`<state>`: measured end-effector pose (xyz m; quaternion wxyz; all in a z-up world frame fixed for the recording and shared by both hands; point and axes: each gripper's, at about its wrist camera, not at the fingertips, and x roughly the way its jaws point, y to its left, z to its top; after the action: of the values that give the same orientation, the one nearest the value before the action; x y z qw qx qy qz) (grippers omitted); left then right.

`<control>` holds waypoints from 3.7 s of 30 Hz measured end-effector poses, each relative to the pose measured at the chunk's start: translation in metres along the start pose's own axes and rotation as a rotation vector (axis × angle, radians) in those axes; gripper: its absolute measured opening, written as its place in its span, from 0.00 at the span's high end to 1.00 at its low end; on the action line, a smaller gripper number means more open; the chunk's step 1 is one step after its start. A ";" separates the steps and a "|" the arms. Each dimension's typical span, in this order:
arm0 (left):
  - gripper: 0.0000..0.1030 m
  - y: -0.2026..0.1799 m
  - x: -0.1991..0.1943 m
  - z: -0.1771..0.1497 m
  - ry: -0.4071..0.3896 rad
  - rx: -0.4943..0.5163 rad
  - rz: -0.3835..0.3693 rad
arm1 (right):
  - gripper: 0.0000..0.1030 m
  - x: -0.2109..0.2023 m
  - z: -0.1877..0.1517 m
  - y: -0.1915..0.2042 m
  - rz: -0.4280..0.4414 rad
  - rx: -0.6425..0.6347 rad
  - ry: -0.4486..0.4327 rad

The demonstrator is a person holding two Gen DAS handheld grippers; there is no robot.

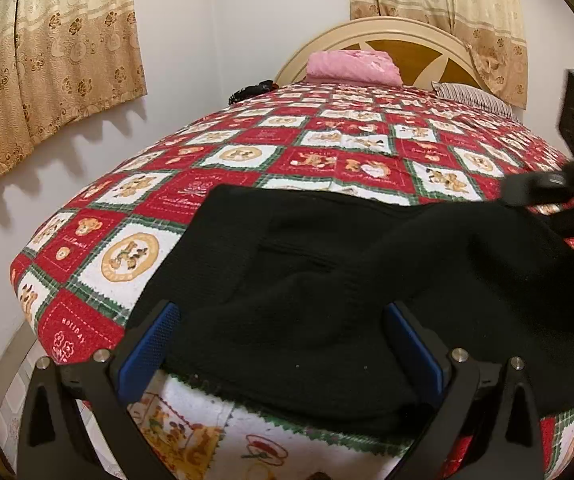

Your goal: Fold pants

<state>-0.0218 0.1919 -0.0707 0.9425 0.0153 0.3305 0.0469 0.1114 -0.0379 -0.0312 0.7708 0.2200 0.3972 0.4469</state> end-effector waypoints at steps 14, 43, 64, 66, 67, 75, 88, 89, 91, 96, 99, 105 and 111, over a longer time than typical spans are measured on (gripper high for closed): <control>0.00 -0.001 0.001 -0.001 -0.006 -0.002 -0.001 | 0.62 -0.191 0.022 -0.078 -0.401 0.282 -0.274; 0.00 -0.004 0.004 0.003 0.036 -0.020 0.035 | 0.95 -0.445 -0.177 -0.055 -0.845 0.512 -0.860; 0.00 -0.009 0.007 0.006 0.035 -0.038 0.082 | 0.65 -0.484 -0.273 -0.040 -1.077 0.433 -0.868; 0.00 -0.009 0.006 0.006 0.036 -0.044 0.082 | 0.48 -0.481 -0.255 -0.053 -1.100 0.377 -0.804; 0.00 -0.008 0.005 0.007 0.039 -0.053 0.078 | 0.48 -0.479 -0.249 -0.059 -1.101 0.363 -0.765; 0.00 -0.003 -0.008 0.012 0.036 -0.091 0.042 | 0.64 -0.458 -0.237 -0.107 -1.150 0.312 -0.545; 0.00 -0.007 -0.025 0.032 -0.001 -0.088 0.021 | 0.92 -0.460 -0.247 -0.061 -1.252 0.194 -0.540; 0.00 -0.008 -0.026 0.034 -0.004 -0.082 0.017 | 0.92 -0.458 -0.249 -0.063 -1.259 0.204 -0.525; 0.00 -0.011 -0.028 0.036 -0.012 -0.070 0.012 | 0.92 -0.452 -0.252 -0.075 -1.289 0.226 -0.480; 0.00 -0.020 -0.024 0.033 0.007 -0.036 0.007 | 0.88 -0.440 -0.260 -0.087 -1.327 0.172 -0.482; 0.00 -0.020 -0.028 0.032 0.002 -0.008 0.027 | 0.79 -0.453 -0.261 -0.074 -1.320 0.225 -0.524; 0.00 -0.026 -0.041 0.037 -0.031 0.015 0.018 | 0.66 -0.435 -0.242 -0.001 -1.283 0.098 -0.762; 0.00 -0.094 -0.046 0.029 -0.036 0.176 -0.086 | 0.66 -0.295 -0.164 0.009 -0.728 0.018 -0.546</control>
<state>-0.0321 0.0941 -0.0247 0.9445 0.0848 0.3167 -0.0232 -0.1095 -0.2906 0.0010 0.9522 0.1825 0.2349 0.0688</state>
